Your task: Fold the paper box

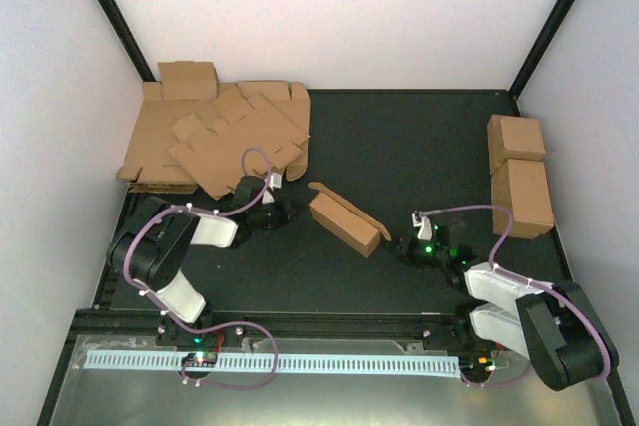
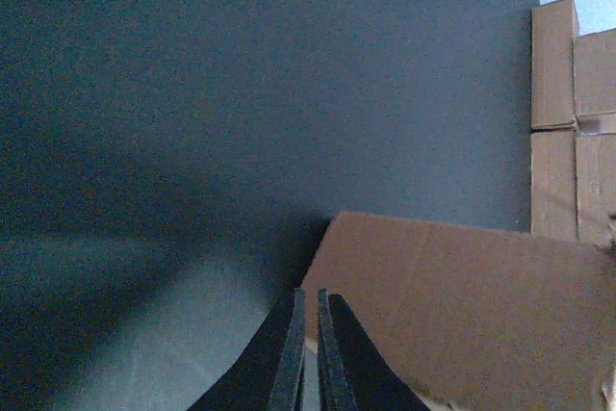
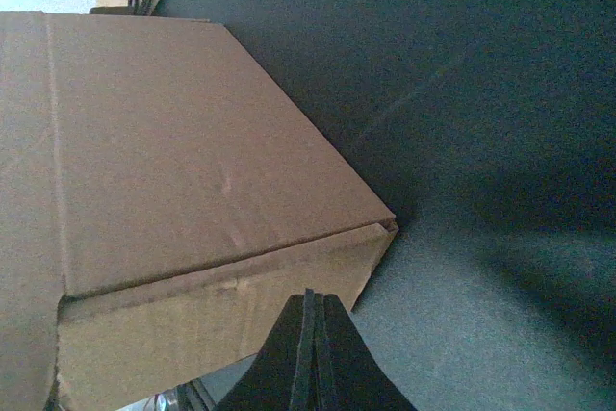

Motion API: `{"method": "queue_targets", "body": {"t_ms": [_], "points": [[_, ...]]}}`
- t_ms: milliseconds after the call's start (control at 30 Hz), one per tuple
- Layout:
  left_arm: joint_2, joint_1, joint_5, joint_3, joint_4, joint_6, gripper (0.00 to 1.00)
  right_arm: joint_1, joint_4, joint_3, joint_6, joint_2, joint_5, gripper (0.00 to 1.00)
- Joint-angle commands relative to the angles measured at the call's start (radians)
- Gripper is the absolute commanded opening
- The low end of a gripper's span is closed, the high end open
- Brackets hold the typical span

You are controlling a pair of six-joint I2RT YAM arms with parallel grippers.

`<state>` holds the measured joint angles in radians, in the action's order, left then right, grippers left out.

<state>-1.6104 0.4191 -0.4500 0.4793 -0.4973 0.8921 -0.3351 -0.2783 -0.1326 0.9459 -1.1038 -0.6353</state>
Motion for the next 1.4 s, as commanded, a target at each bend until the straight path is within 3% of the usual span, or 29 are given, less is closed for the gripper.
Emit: {"method": "queue_targets", "body": {"t_ms": [0, 600, 1133, 1367], "points": [[-0.073, -0.006, -0.009, 0.070, -0.096, 0.026, 0.05, -0.001, -0.053, -0.019, 0.004, -0.021, -0.029, 0.02], [-0.188, 0.030, -0.050, 0.155, -0.152, 0.044, 0.05, -0.002, -0.049, -0.082, -0.027, -0.111, -0.030, 0.02], [0.028, 0.067, -0.021, -0.058, -0.177, 0.066, 0.05, -0.001, 0.157, -0.237, -0.215, -0.142, 0.055, 0.02], [0.173, 0.100, 0.018, -0.150, -0.115, 0.084, 0.06, -0.001, 0.181, -0.298, -0.289, -0.218, 0.041, 0.02]]}}
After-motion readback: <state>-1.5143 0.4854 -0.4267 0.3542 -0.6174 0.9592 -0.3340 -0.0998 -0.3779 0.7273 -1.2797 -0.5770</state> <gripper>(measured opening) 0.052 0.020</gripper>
